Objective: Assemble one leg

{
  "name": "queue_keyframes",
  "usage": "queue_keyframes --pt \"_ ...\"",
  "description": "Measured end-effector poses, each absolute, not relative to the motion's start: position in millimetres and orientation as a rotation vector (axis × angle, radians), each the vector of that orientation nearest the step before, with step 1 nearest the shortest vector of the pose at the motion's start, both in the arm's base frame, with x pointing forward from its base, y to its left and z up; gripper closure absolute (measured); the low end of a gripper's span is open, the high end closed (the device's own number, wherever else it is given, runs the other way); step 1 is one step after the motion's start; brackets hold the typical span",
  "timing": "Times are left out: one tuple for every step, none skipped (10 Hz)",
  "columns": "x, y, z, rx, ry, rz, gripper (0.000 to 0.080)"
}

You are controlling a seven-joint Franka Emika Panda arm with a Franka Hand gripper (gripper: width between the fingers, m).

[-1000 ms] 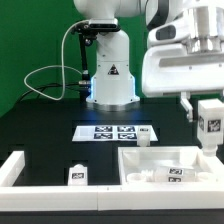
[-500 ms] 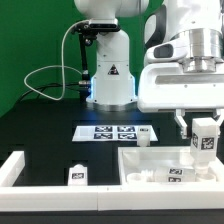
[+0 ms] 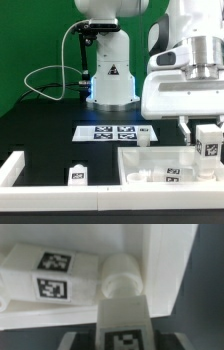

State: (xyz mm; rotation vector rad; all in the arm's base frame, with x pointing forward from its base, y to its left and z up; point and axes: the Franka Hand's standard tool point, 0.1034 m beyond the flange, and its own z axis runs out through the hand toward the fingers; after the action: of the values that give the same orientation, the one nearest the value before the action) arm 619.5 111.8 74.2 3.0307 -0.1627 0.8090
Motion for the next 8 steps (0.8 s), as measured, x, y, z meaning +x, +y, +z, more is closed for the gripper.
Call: queue_keyframes --pt "618.9 111.2 71.0 3.029 -0.158 0.803 0.052" --pt "618.5 111.2 68.4 3.027 -0.156 0.806 0.052" --pt "619.2 112.1 67.8 3.025 -0.161 0.827 0.052" --pt "619.5 112.9 67.1 3.016 -0.188 0.869 0.052" --pt "619.6 112.8 66.6 2.998 -0.216 0.919 0.052" --pt "620.0 112.4 66.8 2.995 -0.178 0.91 0.052" --pt "620.0 112.4 66.8 2.993 -0.169 0.909 0.052" --pt "619.9 111.9 66.6 2.992 -0.165 0.908 0.0404"
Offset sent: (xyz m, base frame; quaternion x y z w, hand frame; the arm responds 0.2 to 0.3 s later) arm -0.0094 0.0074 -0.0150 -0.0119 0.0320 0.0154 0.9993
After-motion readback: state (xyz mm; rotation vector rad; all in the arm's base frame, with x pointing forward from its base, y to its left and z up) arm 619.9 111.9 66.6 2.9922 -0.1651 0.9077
